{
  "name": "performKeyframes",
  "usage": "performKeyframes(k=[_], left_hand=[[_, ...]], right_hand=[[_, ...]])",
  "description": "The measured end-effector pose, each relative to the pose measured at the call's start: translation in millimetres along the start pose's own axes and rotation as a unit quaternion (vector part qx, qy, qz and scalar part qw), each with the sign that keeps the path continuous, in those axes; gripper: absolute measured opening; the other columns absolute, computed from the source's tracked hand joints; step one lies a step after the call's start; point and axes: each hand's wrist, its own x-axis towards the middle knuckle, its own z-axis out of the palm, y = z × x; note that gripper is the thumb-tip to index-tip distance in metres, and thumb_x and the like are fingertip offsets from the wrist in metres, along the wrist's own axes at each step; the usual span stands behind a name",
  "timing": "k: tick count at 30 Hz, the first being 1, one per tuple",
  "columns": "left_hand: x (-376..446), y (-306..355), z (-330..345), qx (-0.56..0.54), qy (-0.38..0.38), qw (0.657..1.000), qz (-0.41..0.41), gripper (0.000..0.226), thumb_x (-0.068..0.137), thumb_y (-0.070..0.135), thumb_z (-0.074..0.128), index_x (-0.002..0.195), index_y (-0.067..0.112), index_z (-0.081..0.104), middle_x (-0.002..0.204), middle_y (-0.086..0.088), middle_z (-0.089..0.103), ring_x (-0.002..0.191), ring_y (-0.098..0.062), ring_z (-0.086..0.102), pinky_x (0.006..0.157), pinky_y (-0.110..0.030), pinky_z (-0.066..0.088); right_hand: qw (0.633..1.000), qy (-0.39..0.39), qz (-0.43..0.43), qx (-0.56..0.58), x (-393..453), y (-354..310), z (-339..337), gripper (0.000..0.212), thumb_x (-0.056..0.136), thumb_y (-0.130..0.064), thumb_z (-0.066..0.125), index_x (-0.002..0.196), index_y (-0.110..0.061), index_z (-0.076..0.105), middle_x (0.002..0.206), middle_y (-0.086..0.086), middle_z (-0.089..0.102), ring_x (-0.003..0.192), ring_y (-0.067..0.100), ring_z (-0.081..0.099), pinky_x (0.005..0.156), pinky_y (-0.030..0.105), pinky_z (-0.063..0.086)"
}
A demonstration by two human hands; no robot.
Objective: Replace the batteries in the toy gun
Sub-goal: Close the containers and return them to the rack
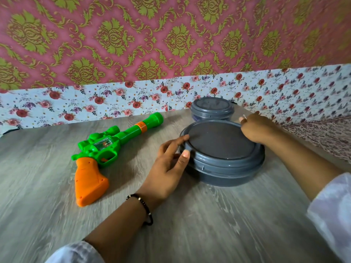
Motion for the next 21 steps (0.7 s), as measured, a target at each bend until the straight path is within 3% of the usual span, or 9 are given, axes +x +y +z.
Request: performKeyframes(k=[6,9,13,17,19,21], left_hand=[[-0.1,-4.7,0.8,0.012,0.000,1.000,0.001,0.044,0.092,0.045,0.047,0.134,0.033,0.046,0.135,0.002,0.043,0.105,-0.003,0.063,0.090,-0.010,0.043],[0.2,-4.2,1.6,0.000,-0.003,1.000,-0.016,0.042,0.092,0.046,0.049,0.132,0.034,0.045,0.129,0.001,0.056,0.106,-0.002,0.063,0.093,-0.019,0.047],[-1.8,2.3,4.8,-0.030,0.055,0.996,-0.069,0.054,0.091,0.038,0.046,0.141,0.023,0.033,0.127,0.008,0.055,0.094,0.023,0.054,0.080,0.000,0.040],[-7.0,11.3,10.6,-0.105,0.034,0.992,-0.053,0.038,0.094,0.018,0.047,0.131,0.011,0.046,0.120,0.014,0.059,0.100,0.019,0.055,0.084,-0.003,0.040],[-8.3,15.0,12.6,-0.175,0.026,0.983,-0.057,0.053,0.088,0.022,0.052,0.139,0.012,0.038,0.121,0.022,0.055,0.108,0.016,0.054,0.089,-0.007,0.041],[-12.2,15.6,12.1,-0.138,0.018,0.989,-0.048,0.084,0.079,0.042,0.066,0.148,0.024,0.022,0.139,0.018,0.045,0.131,0.006,0.039,0.105,-0.019,0.037]], right_hand=[[0.996,0.028,0.002,0.089,-0.5,2.7,3.7,0.028,0.100,-0.032,0.035,0.096,-0.006,0.045,0.076,0.010,0.045,0.071,0.027,0.046,0.066,0.032,0.036],[0.994,0.029,0.009,0.102,1.0,1.0,4.5,0.024,0.099,-0.029,0.039,0.091,-0.006,0.044,0.068,0.007,0.043,0.065,0.024,0.047,0.058,0.030,0.035],[0.991,0.030,0.006,0.129,-0.3,2.3,5.3,0.023,0.098,-0.026,0.041,0.091,-0.005,0.047,0.067,0.007,0.046,0.060,0.020,0.046,0.047,0.027,0.029],[0.990,0.020,0.025,0.135,-7.1,-1.1,0.6,0.022,0.098,-0.025,0.041,0.091,-0.004,0.046,0.069,0.008,0.048,0.063,0.022,0.048,0.049,0.029,0.030],[0.992,0.008,0.044,0.121,-9.9,-5.6,-0.2,0.020,0.098,-0.023,0.041,0.090,-0.006,0.045,0.077,0.012,0.050,0.073,0.027,0.051,0.058,0.029,0.035],[0.993,-0.006,0.062,0.098,-12.9,-13.3,-0.2,0.019,0.098,-0.021,0.040,0.091,-0.005,0.047,0.084,0.015,0.050,0.080,0.029,0.052,0.067,0.031,0.039]])
